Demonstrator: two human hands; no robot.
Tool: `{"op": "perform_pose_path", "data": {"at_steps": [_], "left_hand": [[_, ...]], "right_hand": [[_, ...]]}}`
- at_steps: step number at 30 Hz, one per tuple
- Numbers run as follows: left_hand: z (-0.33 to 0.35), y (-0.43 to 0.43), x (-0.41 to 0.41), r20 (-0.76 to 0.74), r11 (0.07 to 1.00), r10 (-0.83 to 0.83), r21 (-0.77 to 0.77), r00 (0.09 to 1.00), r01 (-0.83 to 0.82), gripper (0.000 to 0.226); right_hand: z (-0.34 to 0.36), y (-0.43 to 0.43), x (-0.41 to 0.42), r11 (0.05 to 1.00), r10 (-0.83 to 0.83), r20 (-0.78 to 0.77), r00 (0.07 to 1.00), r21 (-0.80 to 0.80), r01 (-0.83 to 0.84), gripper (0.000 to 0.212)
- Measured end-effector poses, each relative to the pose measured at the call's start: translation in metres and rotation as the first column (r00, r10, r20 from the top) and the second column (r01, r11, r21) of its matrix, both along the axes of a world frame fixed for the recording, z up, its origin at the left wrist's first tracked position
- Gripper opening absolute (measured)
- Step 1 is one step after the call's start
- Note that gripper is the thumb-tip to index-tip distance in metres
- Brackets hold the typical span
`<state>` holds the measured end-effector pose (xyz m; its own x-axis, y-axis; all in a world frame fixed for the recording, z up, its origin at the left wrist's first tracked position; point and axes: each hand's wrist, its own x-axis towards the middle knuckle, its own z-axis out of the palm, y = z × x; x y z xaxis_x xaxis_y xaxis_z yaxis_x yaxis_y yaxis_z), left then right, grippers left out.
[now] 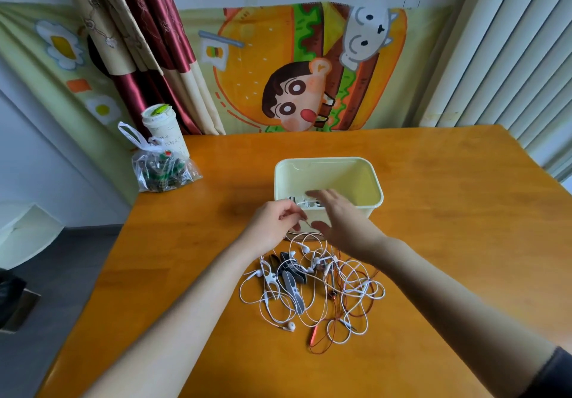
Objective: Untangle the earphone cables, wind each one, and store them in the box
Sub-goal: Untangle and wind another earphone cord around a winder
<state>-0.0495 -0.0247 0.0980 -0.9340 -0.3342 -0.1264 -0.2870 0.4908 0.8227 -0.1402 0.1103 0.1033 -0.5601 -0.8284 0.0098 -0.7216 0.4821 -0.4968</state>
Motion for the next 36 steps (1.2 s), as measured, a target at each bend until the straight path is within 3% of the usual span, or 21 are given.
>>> {"op": "perform_pose_path", "data": {"at_steps": [3, 8, 12, 15, 20, 23, 26, 29, 32, 36], "left_hand": [[-0.001, 0.001, -0.001, -0.04, 0.999, 0.031, 0.011, 0.999, -0.031, 0.014], [-0.004, -0.002, 0.002, -0.074, 0.997, 0.076, 0.031, 0.994, -0.074, 0.004], [-0.009, 0.0, 0.005, -0.009, 0.999, 0.02, 0.037, 1.0, -0.019, 0.01], [-0.023, -0.005, 0.013, 0.118, 0.999, -0.032, 0.004, 0.992, 0.032, 0.015], [-0.051, -0.023, 0.03, 0.278, 0.999, 0.003, -0.047, 0.961, 0.011, 0.027], [-0.058, -0.028, 0.036, 0.321, 0.996, 0.035, -0.092, 0.947, -0.006, 0.034], [-0.051, -0.023, 0.03, 0.217, 0.992, 0.033, -0.124, 0.976, -0.006, 0.034], [-0.033, -0.01, 0.016, 0.119, 0.992, -0.025, -0.117, 0.993, 0.039, 0.031], [-0.015, 0.005, 0.002, 0.042, 0.993, -0.07, -0.094, 0.997, 0.073, 0.031], [-0.007, 0.005, -0.002, -0.016, 0.996, -0.048, -0.082, 0.999, 0.047, 0.034]], "right_hand": [[-0.006, -0.005, 0.013, 0.996, 0.057, 0.07, 0.996, -0.075, -0.052, 0.039], [-0.003, -0.004, 0.016, 0.988, -0.017, 0.349, 0.937, -0.14, 0.07, 0.032], [-0.002, 0.002, 0.012, 0.986, -0.001, 0.207, 0.978, -0.162, 0.036, 0.02], [-0.007, 0.013, -0.008, 0.977, -0.134, 0.171, 0.976, -0.144, 0.159, 0.02], [-0.028, 0.041, -0.057, 0.838, -0.523, 0.151, 0.839, -0.088, 0.538, 0.027], [-0.041, 0.059, -0.07, 0.788, -0.613, 0.109, 0.783, 0.005, 0.616, 0.028], [-0.044, 0.061, -0.054, 0.855, -0.505, -0.005, 0.863, 0.135, 0.501, 0.03], [-0.031, 0.041, -0.02, 0.967, -0.254, 0.055, 0.966, 0.026, 0.253, 0.043], [-0.017, 0.015, 0.011, 0.997, 0.014, 0.167, 0.986, -0.071, -0.002, 0.037], [-0.008, 0.003, 0.016, 0.991, 0.021, 0.194, 0.981, -0.137, 0.006, 0.019]]}}
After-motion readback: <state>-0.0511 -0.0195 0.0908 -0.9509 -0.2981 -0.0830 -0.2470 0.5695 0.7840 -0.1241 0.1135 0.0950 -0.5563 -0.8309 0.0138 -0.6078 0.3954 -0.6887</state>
